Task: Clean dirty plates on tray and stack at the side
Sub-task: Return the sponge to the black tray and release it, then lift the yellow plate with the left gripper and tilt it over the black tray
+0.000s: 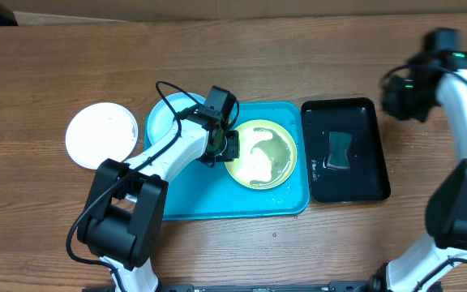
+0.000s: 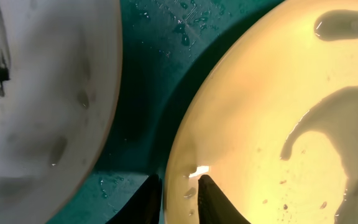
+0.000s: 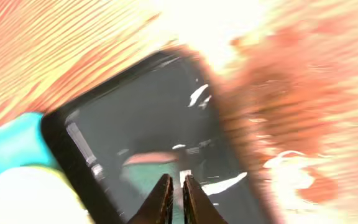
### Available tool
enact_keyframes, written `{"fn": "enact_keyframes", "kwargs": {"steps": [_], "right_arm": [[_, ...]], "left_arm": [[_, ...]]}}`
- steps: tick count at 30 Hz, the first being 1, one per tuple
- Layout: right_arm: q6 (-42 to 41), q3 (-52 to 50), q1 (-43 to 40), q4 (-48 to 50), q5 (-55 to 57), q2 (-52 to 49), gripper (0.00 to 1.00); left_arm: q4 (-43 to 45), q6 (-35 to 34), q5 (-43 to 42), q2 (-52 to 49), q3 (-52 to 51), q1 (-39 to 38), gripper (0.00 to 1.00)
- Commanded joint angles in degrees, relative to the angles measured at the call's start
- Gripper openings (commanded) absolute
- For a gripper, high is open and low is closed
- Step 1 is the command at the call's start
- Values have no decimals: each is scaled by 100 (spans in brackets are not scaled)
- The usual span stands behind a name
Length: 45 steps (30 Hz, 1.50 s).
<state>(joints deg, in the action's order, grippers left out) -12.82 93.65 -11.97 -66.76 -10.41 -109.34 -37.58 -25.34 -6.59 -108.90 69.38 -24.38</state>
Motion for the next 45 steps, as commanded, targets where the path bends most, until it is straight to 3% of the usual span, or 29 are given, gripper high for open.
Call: {"fn": "enact_keyframes", "kwargs": {"steps": [1, 4, 7, 8, 10, 22, 35, 45], "right_arm": [[-90, 55, -470, -20, 28, 85, 11], [-66, 52, -868, -31, 31, 83, 16], [-68, 50, -1178, -33, 26, 83, 38], [-68, 50, -1246, -42, 28, 83, 53], [-70, 50, -1360, -63, 33, 83, 100], [-70, 50, -1517, 227, 177, 83, 100], [-70, 50, -1517, 227, 177, 83, 100], [-70, 50, -1517, 227, 177, 83, 100]], "left_arm": [[22, -61, -46, -50, -129, -42, 21], [57, -63, -46, -50, -275, -42, 20], [120, -59, -46, -50, -404, -39, 15], [120, -52, -44, -50, -404, -39, 10], [125, -57, -50, -48, -387, -31, 5], [-575, 116, 17, -48, 664, -28, 4], [-2044, 118, 1060, -48, 2769, -57, 4], [-1355, 114, 1397, -50, 3119, -894, 4]]}}
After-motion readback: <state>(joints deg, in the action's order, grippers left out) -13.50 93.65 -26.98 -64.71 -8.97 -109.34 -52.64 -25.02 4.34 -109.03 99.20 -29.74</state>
